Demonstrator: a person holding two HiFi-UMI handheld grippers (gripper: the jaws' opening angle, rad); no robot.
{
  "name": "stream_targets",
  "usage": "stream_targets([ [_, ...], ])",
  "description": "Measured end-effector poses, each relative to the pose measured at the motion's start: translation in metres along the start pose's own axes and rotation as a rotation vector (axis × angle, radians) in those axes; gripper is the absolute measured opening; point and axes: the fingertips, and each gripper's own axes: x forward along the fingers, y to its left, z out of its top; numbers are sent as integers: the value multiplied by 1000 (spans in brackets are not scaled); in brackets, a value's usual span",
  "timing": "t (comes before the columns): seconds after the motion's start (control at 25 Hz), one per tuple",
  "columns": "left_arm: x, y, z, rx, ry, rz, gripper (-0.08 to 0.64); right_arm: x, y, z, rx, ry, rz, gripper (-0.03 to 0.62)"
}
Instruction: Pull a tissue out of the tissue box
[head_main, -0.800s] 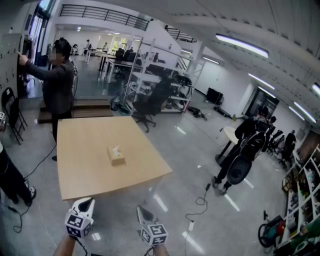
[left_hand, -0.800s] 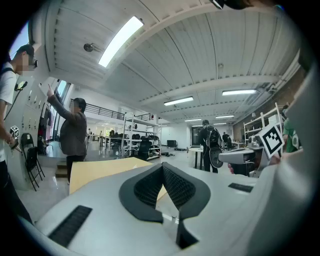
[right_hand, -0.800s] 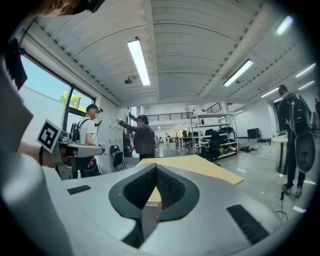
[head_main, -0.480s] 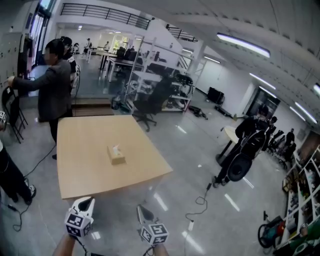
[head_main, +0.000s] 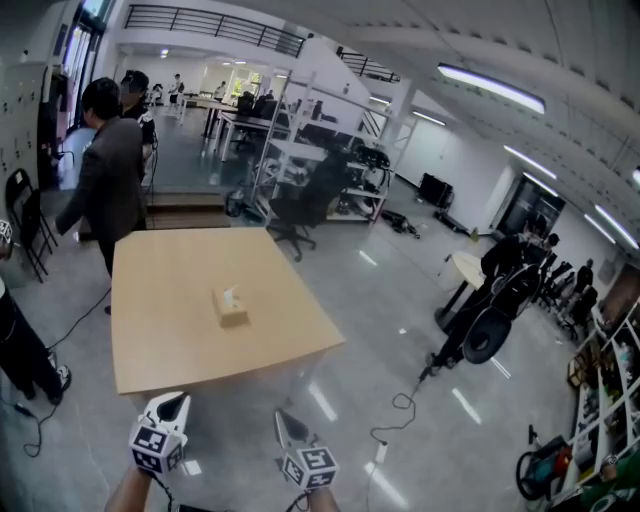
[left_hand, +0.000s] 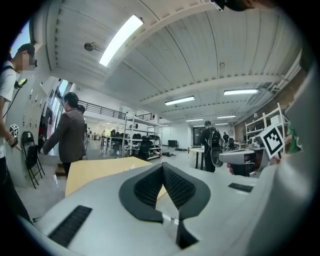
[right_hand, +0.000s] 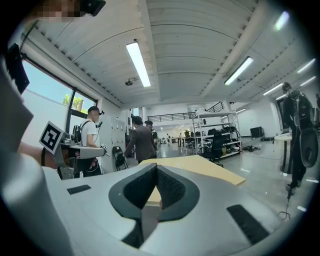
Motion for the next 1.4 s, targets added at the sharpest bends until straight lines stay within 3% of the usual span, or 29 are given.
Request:
stream_targets([
  [0.72, 9, -2, -1, 8, 0, 59, 9, 16, -14, -7, -6, 24, 44, 11],
  [0.96, 25, 18, -11, 3, 23, 74, 9, 41, -16, -16, 11, 36, 58, 11],
  [1.4, 85, 65, 15, 2, 14, 74, 9, 108, -38, 6, -9, 31, 59, 11],
])
